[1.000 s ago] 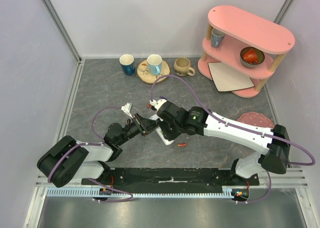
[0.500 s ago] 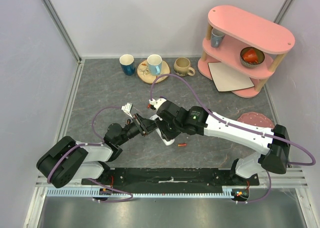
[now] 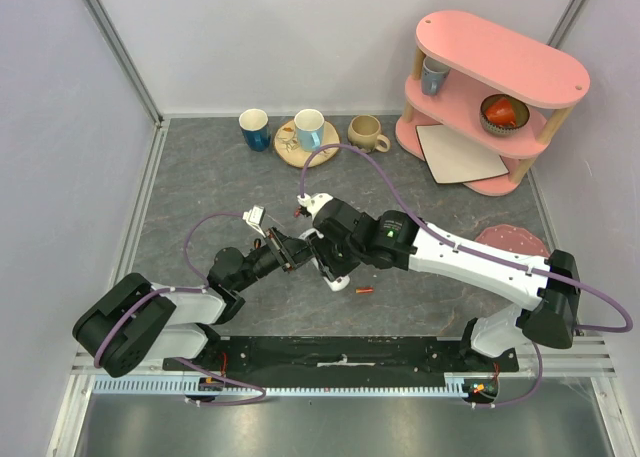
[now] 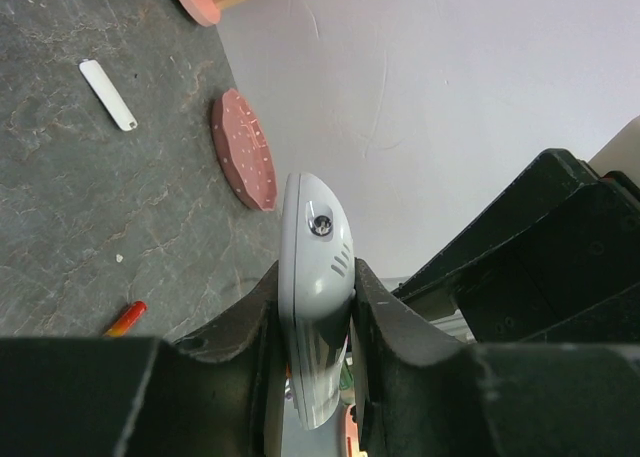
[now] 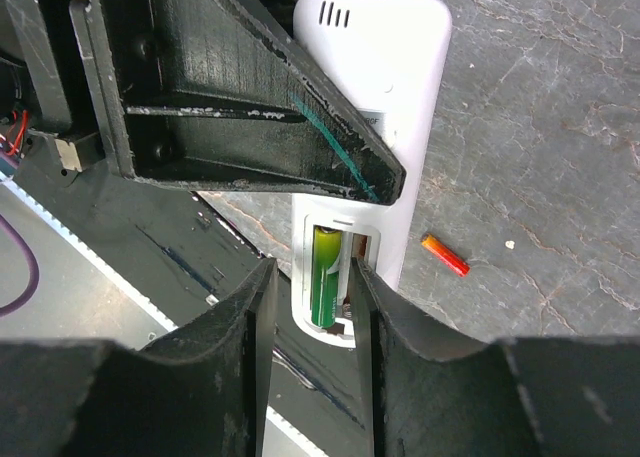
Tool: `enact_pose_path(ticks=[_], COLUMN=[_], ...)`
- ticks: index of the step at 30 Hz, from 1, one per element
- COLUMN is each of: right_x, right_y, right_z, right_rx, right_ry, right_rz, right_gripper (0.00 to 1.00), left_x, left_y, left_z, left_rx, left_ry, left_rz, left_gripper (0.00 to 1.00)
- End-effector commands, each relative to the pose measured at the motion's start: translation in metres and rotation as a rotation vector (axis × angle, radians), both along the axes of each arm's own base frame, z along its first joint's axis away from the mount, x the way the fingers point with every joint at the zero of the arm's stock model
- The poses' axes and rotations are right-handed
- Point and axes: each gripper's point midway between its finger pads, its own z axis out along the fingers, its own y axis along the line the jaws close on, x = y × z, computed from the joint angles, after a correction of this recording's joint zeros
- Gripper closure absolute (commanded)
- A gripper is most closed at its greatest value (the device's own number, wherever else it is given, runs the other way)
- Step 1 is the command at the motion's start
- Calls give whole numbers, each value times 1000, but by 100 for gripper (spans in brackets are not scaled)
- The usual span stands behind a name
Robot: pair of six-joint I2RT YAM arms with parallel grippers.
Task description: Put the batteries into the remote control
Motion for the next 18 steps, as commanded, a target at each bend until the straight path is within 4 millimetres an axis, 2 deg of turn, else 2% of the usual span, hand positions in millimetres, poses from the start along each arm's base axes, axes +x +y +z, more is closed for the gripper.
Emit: enact_pose_path(ticks=[1,11,18], right_x=[7,0,-10], right_y=[4,-5,-1], right_z=[28,25,20], right_rx=[61,51,71], right_ry=[-47,-26,19], right_rz=[-27,-21,8], right_gripper=[57,59,58], left_x=[-14,-13,-12], left_y=[5,7,7], left_z=[49,49,51], left_rx=[-136,-136,-141], left_ry=[-177,-176,-179], left_rz=[-22,-10,-6], left_gripper=[98,98,98])
